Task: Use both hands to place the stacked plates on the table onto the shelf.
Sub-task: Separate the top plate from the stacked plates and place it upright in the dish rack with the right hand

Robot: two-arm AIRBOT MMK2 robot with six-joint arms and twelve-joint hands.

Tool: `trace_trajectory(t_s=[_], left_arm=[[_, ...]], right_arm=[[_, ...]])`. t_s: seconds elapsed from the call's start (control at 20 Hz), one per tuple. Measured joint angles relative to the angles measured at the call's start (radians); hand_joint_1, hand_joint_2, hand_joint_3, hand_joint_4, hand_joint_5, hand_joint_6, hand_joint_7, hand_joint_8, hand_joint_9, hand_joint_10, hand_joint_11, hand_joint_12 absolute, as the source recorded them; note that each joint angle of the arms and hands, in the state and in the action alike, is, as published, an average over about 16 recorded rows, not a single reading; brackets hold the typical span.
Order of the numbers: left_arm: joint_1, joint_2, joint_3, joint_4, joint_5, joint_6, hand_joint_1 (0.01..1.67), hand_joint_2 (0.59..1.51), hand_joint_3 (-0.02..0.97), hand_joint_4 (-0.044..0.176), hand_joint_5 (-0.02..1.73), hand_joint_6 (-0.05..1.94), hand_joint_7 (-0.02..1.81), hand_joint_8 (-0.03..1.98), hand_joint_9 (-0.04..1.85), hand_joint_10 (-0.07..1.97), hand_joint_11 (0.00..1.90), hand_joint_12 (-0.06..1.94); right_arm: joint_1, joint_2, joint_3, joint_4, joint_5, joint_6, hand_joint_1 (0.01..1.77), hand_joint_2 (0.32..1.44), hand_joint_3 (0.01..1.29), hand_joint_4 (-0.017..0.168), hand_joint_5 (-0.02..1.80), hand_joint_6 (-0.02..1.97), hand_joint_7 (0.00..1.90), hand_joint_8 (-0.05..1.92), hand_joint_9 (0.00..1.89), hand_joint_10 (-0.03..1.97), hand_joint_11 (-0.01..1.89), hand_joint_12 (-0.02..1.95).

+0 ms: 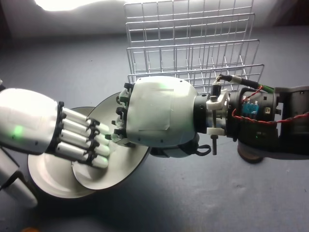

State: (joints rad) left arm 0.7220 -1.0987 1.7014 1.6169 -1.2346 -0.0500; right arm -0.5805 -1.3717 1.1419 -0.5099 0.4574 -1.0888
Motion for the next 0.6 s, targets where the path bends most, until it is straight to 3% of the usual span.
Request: trace_trajectory(t_s=[0.25,0.6], left_arm=[[-0.023,0.016,0.026,-0.010,-0.001,-0.008,0.02,1.168,0.013,0.006,0.02,0.01,0.01,-0.01,0.02,0.02,0.02,-0.01],[-0.058,0.044,0.072,-0.018,-0.007,-0.036,0.02,1.182,0.014,0.002,0.02,0.01,0.01,-0.01,0.02,0.02,0.02,-0.01]], right_arm=[[0.000,-0.007,0.011,-0.001,0.014,0.000,1.22,0.99,0.01,-0.004,0.89,0.76,1.01,0.79,1.03,0.99,0.88,1.17],[0.000,-0.013,0.021,-0.002,0.027,-0.001,1.24,0.98,0.01,-0.006,0.91,0.76,1.05,0.72,1.05,1.00,0.94,1.04]])
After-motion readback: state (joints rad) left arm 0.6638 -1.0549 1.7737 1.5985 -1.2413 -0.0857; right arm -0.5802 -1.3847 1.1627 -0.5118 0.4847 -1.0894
